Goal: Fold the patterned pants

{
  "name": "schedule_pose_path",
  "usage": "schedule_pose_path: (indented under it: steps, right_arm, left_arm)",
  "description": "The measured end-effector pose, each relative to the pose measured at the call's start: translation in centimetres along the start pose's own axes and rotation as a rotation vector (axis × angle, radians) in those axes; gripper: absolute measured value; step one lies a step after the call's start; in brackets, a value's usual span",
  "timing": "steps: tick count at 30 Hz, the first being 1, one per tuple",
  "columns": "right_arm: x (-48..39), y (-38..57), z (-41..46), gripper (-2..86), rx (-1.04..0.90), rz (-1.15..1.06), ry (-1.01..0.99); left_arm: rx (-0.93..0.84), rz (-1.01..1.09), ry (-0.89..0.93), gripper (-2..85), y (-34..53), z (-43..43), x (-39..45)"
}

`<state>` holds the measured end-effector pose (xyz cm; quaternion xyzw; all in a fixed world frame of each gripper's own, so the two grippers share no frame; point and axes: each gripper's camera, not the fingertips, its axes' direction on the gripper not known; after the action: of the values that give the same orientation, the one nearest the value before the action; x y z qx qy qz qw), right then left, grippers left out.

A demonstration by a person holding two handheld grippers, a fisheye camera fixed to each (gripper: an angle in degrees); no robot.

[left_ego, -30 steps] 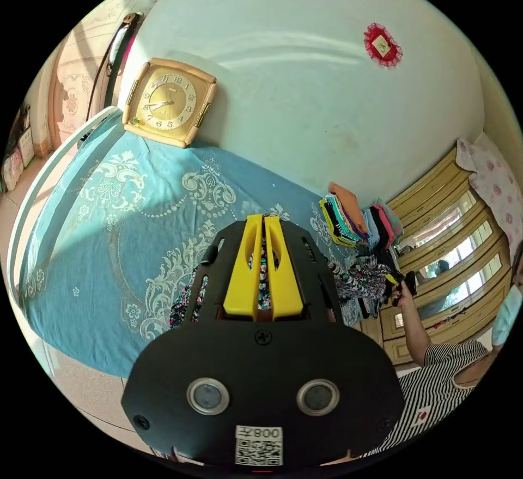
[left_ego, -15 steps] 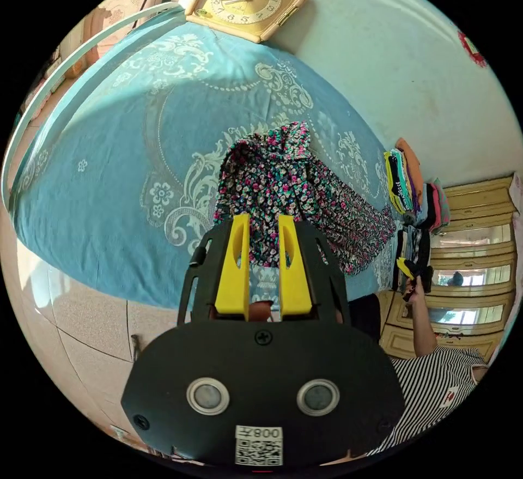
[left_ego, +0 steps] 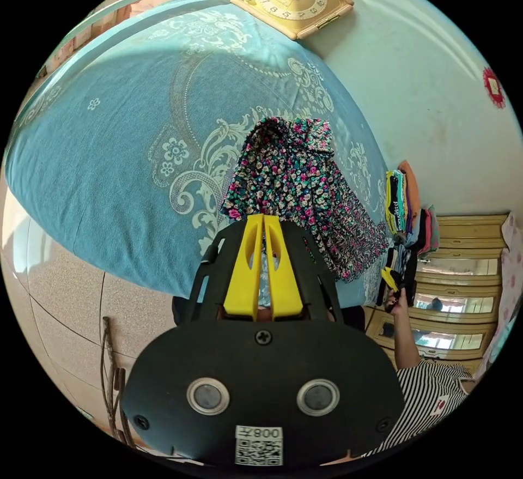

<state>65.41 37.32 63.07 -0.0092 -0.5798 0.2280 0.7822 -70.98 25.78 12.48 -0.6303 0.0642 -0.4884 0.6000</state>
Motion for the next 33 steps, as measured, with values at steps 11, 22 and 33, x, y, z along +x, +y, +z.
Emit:
schedule_pose_path:
  steps: [11,22,33]
  right_arm:
    - [0.1,-4.6,0.9,8.3,0.147,0.076,0.073]
    - [0.0,-8.1,5.9,2.4,0.07,0.111,0.071]
    - [-3.9,-8.3,3.5,0.1,0.169,-0.011,-0.115]
  left_arm:
    - [-0.077,-0.121,0.093,6.5,-0.4,2.7,-5.9]
    - [-0.065,-0.178,0.162,1.0,-1.4,3.3,-9.8]
    - [0.117,-0.119,0.365,0.5,-3.2,-1.6,-12.0]
